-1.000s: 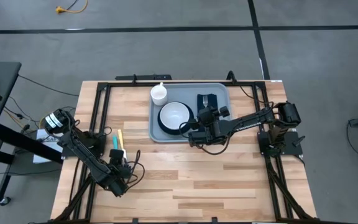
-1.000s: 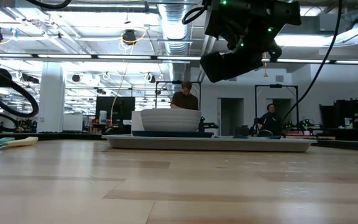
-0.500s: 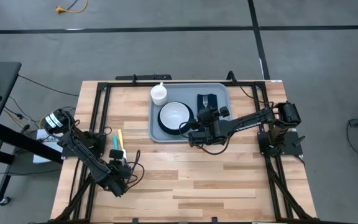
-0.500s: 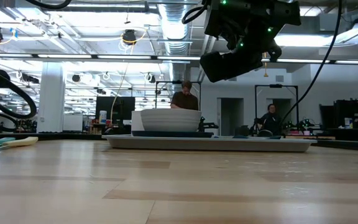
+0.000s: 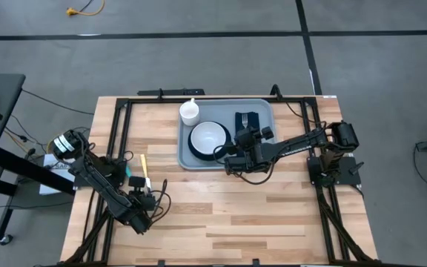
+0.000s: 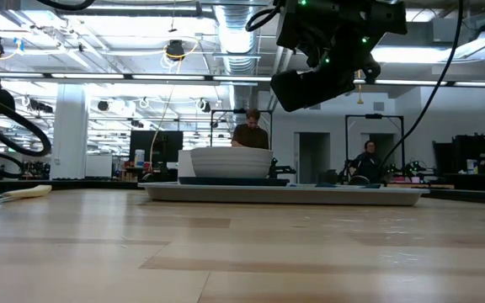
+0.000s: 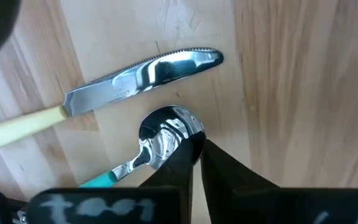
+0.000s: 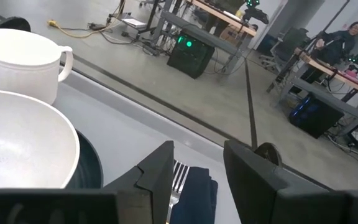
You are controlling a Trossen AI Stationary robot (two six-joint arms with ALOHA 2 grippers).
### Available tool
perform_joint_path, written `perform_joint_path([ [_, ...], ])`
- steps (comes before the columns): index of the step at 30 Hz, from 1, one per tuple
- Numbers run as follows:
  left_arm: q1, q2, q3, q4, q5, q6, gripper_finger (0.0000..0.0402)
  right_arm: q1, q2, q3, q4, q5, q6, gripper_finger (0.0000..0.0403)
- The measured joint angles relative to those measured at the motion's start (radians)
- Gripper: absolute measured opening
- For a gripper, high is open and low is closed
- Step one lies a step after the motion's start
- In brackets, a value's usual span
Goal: Set up tray
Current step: Put the blue spoon to the left of the orange fork on the gray table tray
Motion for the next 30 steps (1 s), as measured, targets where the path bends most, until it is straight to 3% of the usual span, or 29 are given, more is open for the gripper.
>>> perform_joint_path([
  [13, 0.000, 0.001, 0.015, -0.027, -0.010, 0.005, 0.0003, 0.000, 0.000, 0.000, 0.000, 0.000, -0.001, 0.0134],
  [30, 0.018, 0.002, 0.453, -0.445, -0.302, -0.001, 0.0001, 0.000, 0.000, 0.000, 0.019, 0.000, -0.076, 0.0134],
])
